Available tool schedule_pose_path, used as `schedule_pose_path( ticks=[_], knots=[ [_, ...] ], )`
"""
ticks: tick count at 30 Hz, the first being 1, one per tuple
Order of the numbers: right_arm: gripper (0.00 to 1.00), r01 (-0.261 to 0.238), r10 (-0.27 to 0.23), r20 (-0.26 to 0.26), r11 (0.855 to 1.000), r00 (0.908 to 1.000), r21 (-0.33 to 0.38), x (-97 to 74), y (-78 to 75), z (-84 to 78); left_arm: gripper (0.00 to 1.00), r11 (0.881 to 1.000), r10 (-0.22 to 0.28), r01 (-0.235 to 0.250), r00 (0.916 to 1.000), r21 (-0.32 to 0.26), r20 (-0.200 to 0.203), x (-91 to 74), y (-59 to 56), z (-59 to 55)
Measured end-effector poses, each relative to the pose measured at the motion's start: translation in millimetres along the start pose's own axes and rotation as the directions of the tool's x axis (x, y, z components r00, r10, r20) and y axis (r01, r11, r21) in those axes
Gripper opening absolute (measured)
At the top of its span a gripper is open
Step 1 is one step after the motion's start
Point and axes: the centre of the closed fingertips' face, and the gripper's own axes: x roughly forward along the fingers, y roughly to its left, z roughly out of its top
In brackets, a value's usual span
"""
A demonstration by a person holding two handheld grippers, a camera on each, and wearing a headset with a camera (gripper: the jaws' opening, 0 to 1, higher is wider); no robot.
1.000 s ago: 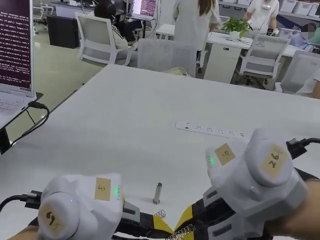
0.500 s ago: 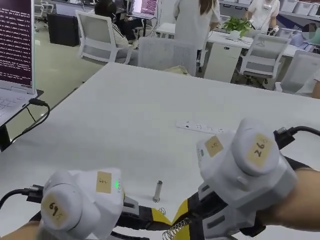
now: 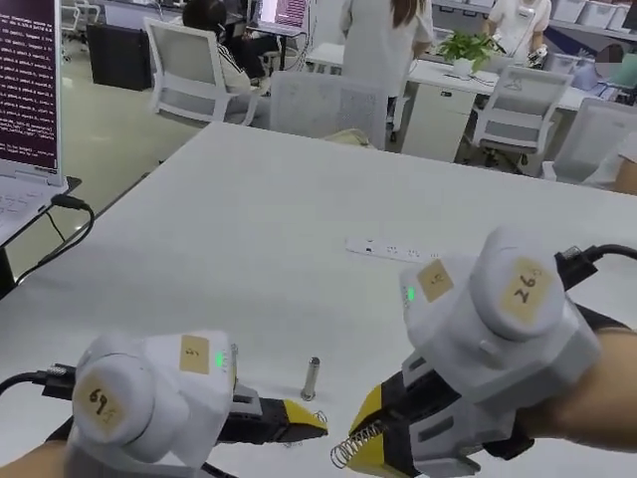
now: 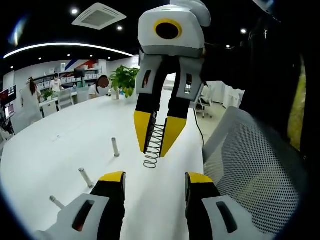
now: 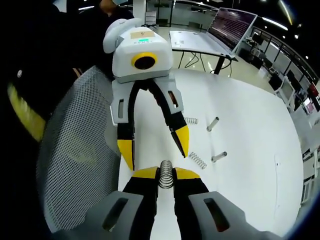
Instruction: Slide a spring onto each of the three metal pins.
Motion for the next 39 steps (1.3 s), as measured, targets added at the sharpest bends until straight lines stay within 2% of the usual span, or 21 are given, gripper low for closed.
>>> schedule_pose_path(
  ticks=[1,5,11,13,16,20,24,30,39],
  knots=[
    [0.08,0.004,-0.004,0.0,1.0,1.0,0.005,-0.6,-1.3,-0.5,0.48,1.0,0.002,-0.002,1.0,-0.007,-0.002,-0.4,0.6,-0.9],
    [0.08,0.016,-0.016,0.0,1.0,0.9999,0.01,-3.7,-5.5,-1.6,0.5,1.0,0.008,-0.008,1.0,-0.017,0.001,-3.4,2.0,-3.4],
    [0.08,0.038,-0.038,0.006,0.999,0.9992,0.021,-9.5,-11.4,-3.3,0.61,0.998,0.042,-0.042,0.9991,-0.056,0.002,-11.4,8.9,-10.8],
    [0.08,0.042,-0.042,0.006,0.999,0.9991,0.025,-11.0,-12.9,-4.7,0.62,0.997,0.034,-0.033,0.9993,-0.071,0.012,-14.7,7.8,-10.6],
    [0.08,0.049,-0.049,0.005,0.998,0.9988,0.033,-14.6,-16.1,-6.9,0.71,0.994,0.061,-0.058,0.9978,-0.093,0.028,-20.4,12.8,-9.3],
    [0.08,0.07,-0.07,0.006,0.997,0.9975,0.038,-21.5,-23.2,-8.5,0.73,0.991,0.085,-0.081,0.9958,-0.103,0.033,-26.7,18.0,-10.7],
    [0.08,0.094,-0.094,0.006,0.994,0.9955,0.05,-29.1,-32.5,-12.5,0.74,0.988,0.116,-0.113,0.993,-0.104,0.021,-33.4,22.5,-16.4],
    [0.08,0.133,-0.134,0.002,0.989,0.991,0.072,-44.4,-46.8,-19.9,0.75,0.979,0.167,-0.165,0.986,-0.12,0.005,-46.8,28.0,-27.1],
    [0.08,0.189,-0.187,-0.029,0.977,0.982,0.094,-63.2,-69.0,-33.2,0.77,0.958,0.255,-0.251,0.967,-0.139,0.006,-69.5,36.1,-35.0]
  ],
)
